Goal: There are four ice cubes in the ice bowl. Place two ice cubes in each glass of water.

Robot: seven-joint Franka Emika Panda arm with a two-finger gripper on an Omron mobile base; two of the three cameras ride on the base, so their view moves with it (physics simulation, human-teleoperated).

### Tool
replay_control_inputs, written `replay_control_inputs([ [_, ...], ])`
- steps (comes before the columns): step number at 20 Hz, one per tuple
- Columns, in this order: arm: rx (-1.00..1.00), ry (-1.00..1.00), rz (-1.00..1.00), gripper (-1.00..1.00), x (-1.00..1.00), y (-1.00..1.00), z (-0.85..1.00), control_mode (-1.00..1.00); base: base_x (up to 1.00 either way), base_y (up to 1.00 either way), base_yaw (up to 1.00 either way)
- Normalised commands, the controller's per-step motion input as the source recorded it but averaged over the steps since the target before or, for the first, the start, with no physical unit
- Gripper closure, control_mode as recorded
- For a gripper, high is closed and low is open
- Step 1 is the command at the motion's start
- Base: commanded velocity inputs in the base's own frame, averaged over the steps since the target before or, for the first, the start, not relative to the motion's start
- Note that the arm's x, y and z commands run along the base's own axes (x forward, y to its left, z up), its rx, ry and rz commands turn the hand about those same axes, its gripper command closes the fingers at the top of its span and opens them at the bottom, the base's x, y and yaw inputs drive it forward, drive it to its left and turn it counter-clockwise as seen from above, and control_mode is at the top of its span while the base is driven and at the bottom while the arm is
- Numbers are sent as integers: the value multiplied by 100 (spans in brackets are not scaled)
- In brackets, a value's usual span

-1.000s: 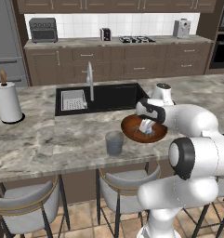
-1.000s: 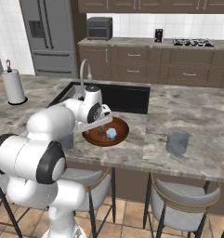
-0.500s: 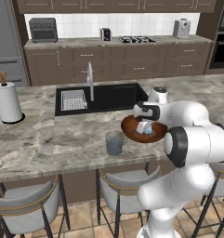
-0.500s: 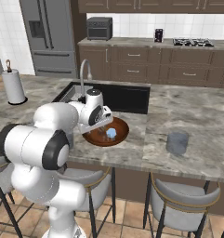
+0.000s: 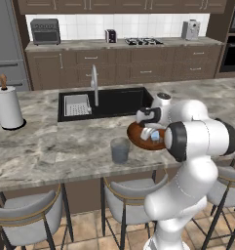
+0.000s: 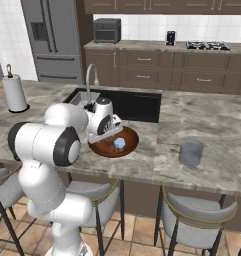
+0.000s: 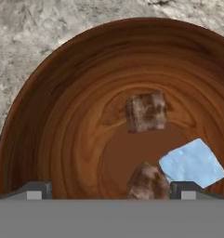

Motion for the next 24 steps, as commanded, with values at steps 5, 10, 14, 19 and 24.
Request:
replay_control_inputs([
  [5,0,0,1,-100,32,1,-12,-100,0,0,0],
  [10,0,0,1,-100,32,0,-14,-100,0,0,0],
  [14,0,0,0,-100,27,1,-13,-100,0,0,0],
  [19,0,0,0,-100,20,3,-14,-100,0,0,0],
  [24,0,0,0,-100,8,9,-18,-100,0,0,0],
])
